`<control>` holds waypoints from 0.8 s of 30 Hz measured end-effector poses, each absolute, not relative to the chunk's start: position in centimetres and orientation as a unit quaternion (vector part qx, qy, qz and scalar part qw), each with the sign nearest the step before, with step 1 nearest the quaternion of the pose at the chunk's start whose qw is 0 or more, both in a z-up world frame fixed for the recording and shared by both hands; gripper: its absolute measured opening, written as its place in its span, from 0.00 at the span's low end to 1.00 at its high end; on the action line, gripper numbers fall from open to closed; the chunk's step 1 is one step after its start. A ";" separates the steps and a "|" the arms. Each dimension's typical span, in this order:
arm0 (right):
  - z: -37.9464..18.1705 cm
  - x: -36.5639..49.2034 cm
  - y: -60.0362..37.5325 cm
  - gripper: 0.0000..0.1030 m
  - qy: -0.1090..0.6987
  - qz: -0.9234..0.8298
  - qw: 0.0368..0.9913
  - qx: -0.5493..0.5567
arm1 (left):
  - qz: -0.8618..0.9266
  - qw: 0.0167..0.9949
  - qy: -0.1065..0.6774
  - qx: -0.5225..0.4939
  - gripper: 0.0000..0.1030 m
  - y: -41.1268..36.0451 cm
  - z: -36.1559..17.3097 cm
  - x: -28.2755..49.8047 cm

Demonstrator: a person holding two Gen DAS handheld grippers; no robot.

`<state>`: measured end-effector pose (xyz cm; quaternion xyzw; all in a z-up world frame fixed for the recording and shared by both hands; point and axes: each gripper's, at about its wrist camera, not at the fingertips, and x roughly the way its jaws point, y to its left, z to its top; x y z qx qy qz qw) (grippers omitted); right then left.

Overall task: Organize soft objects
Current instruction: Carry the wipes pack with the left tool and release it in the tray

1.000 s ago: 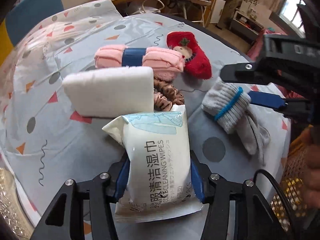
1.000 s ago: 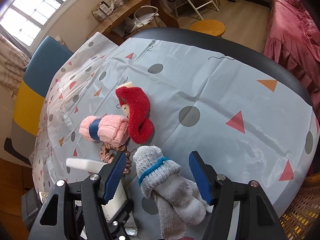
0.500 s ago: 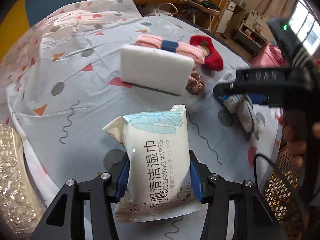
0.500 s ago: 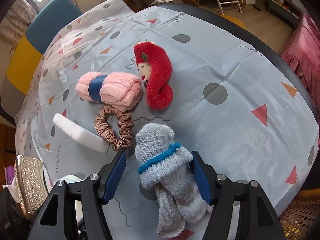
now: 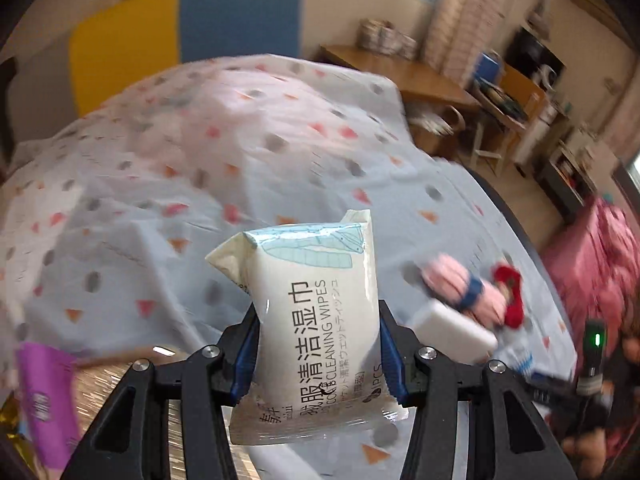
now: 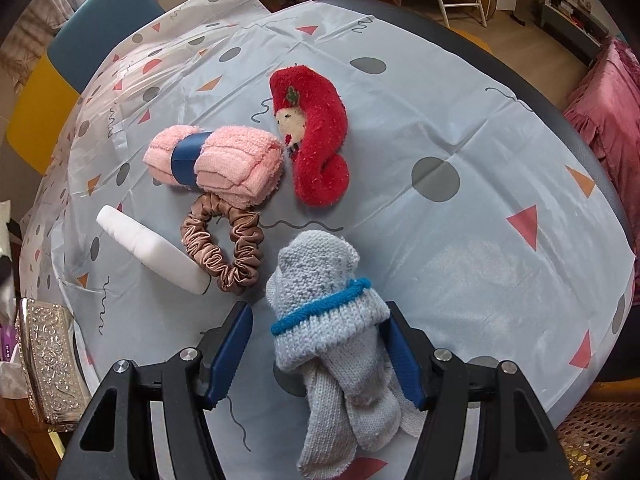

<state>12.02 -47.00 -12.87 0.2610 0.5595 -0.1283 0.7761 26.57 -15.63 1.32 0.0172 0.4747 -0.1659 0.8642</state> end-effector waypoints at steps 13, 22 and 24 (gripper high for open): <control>-13.0 12.3 -47.0 0.54 0.566 -0.141 0.775 0.245 | 0.012 0.904 0.424 -0.058 0.51 7.3 7.2 27.7; -13.3 12.7 -46.4 0.54 0.572 -0.149 0.774 0.227 | 0.054 0.899 0.421 -0.108 0.51 18.0 3.9 19.9; -13.3 12.9 -46.2 0.54 0.574 -0.151 0.774 0.221 | 0.053 0.897 0.421 -0.123 0.51 19.3 2.9 17.6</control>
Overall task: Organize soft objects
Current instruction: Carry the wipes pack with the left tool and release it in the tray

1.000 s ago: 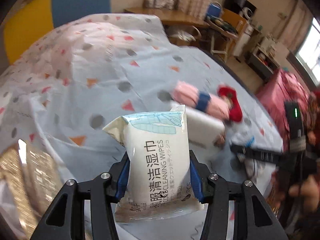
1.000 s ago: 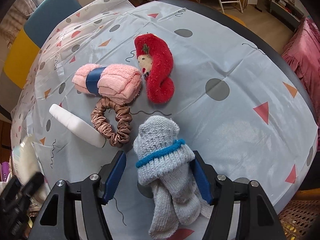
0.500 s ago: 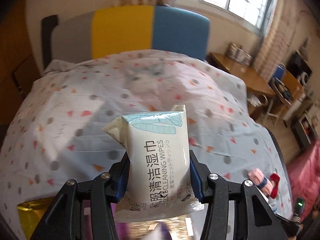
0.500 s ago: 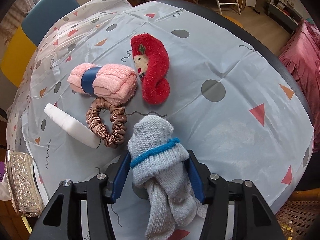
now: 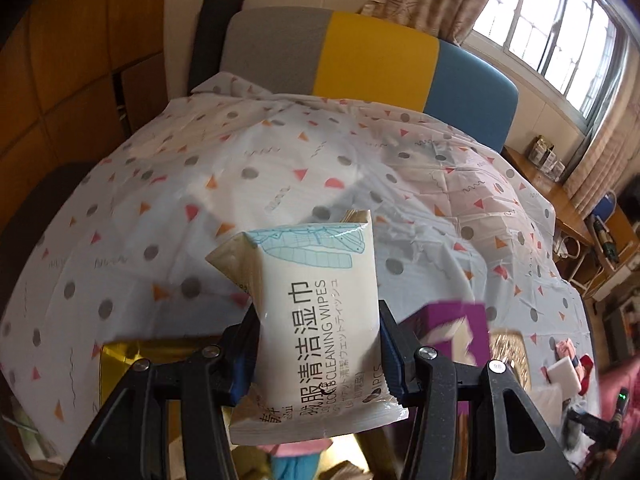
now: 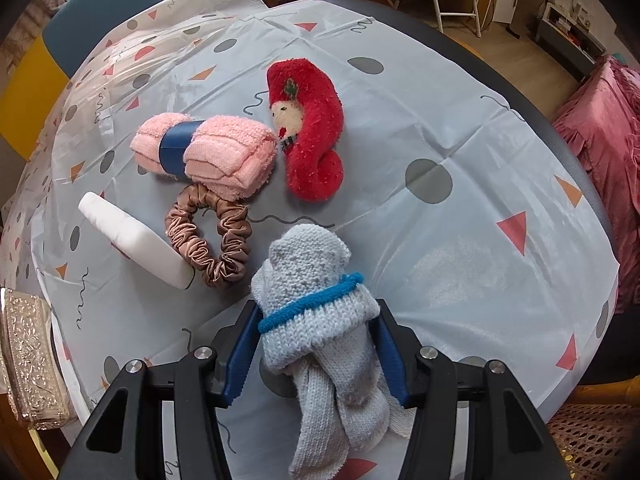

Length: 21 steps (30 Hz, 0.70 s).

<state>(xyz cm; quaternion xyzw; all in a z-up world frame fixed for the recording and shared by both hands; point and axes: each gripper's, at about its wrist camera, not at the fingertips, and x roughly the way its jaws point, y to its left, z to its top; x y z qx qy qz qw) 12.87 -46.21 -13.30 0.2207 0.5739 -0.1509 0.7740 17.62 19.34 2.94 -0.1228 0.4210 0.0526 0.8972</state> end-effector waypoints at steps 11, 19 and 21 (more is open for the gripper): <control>-13.7 13.6 -44.7 0.51 0.578 -0.170 0.780 0.170 | 0.047 0.869 0.456 -0.186 0.51 23.0 -4.1 6.8; -13.8 13.6 -44.0 0.50 0.572 -0.173 0.788 0.148 | 0.060 0.856 0.478 -0.186 0.52 23.8 -7.6 2.3; -13.8 13.7 -43.7 0.50 0.571 -0.173 0.791 0.136 | 0.059 0.855 0.488 -0.164 0.54 23.4 -8.6 1.8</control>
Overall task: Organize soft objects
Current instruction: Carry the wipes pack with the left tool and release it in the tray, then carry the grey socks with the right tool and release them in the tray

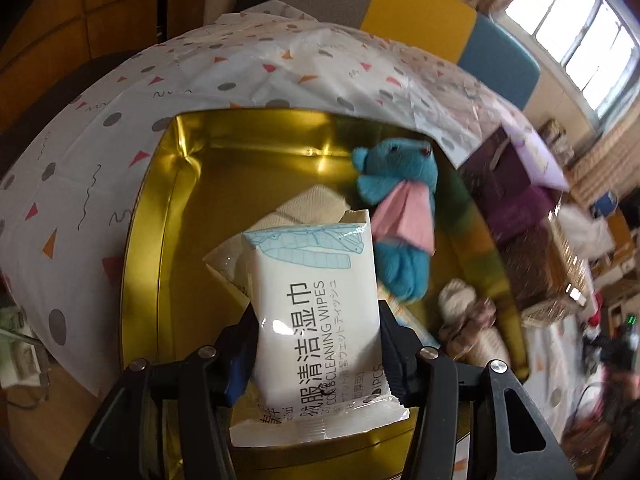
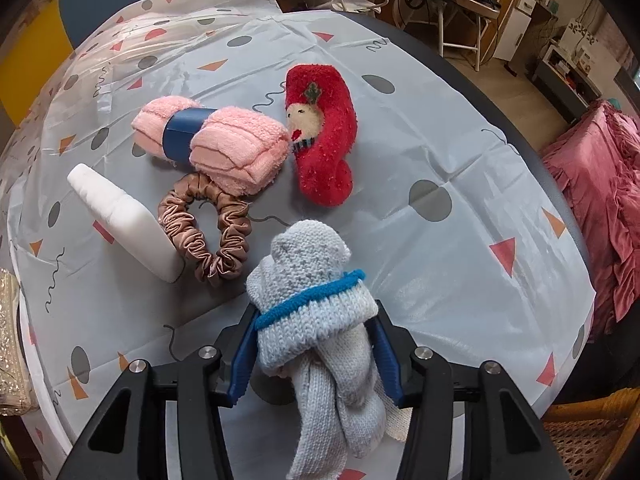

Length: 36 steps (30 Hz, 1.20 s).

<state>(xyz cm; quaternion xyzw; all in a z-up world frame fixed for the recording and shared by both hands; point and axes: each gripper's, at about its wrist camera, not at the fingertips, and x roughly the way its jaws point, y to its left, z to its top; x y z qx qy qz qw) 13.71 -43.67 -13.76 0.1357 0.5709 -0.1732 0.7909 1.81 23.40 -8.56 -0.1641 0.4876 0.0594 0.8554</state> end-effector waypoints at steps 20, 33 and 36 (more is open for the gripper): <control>-9.0 9.8 -44.9 0.39 0.504 -0.223 0.808 0.206 | 0.113 0.887 0.418 -0.162 0.75 24.7 -6.6 -1.0; 2.7 16.1 -34.0 0.39 0.434 -0.081 0.889 0.120 | 0.110 0.895 0.407 -0.142 0.75 24.0 -5.9 -1.6; 3.7 19.9 -28.5 0.39 0.437 -0.035 0.895 0.082 | 0.110 0.898 0.404 -0.138 0.75 24.0 -5.8 -2.1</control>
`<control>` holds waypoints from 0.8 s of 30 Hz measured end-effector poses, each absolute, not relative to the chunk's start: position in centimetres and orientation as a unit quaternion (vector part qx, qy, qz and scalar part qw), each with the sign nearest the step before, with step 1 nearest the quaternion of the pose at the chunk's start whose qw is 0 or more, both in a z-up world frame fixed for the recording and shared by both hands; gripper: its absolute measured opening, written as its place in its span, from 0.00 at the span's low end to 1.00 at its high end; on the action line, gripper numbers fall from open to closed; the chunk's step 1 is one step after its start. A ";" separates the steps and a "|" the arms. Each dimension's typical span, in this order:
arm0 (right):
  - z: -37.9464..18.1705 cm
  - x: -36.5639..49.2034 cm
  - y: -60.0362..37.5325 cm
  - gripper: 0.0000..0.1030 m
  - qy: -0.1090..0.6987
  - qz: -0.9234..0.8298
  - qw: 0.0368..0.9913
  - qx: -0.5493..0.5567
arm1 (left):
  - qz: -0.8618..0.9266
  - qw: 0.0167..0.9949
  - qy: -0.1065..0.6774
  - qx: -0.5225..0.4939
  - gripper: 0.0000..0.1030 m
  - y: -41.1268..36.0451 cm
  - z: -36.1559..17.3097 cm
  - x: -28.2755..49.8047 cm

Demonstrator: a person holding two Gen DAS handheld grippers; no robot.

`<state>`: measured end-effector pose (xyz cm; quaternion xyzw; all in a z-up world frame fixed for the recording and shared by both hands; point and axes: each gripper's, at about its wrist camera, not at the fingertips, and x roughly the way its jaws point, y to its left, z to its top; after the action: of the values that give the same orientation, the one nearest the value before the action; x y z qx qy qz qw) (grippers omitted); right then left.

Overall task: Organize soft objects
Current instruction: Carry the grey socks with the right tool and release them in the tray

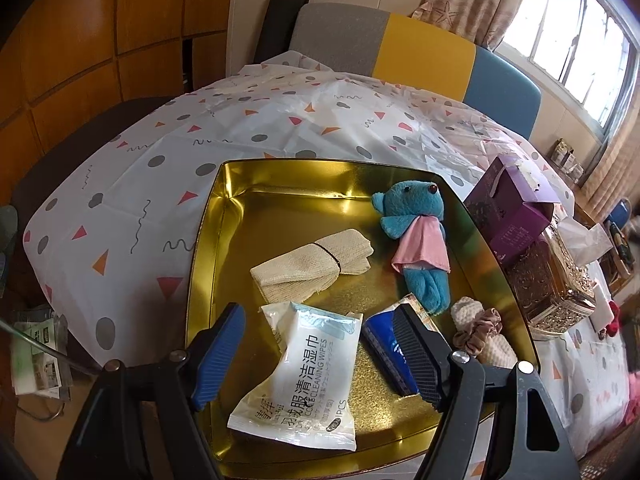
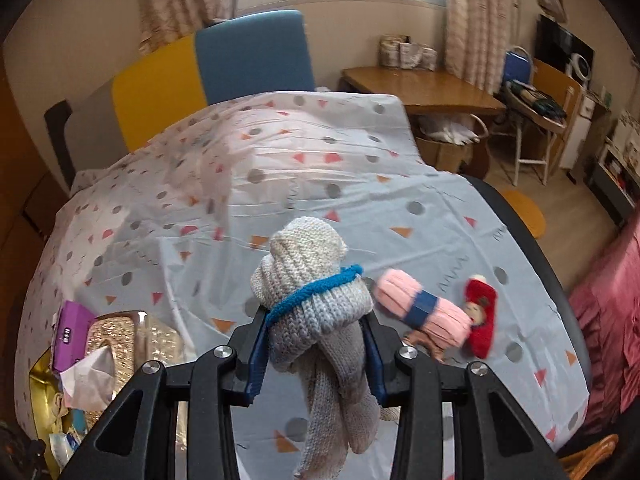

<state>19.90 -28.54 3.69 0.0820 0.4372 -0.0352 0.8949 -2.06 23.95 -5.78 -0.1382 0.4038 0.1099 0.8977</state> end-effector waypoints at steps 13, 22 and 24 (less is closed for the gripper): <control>6.7 23.5 1.2 0.39 0.423 0.223 0.876 -0.061 | 0.130 0.901 0.388 -0.141 0.75 25.5 -5.6 -3.4; -0.5 12.3 13.0 0.39 0.458 0.355 0.800 -0.155 | 0.145 0.901 0.381 -0.149 0.75 26.0 -5.7 -4.1; -2.2 10.8 13.7 0.39 0.471 0.366 0.787 -0.159 | 0.147 0.901 0.379 -0.150 0.75 26.1 -5.6 -4.3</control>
<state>10.85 13.67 -2.22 -0.1594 0.4709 0.3661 0.7867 -4.32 26.14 -5.65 -0.1498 0.3792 0.1474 0.9011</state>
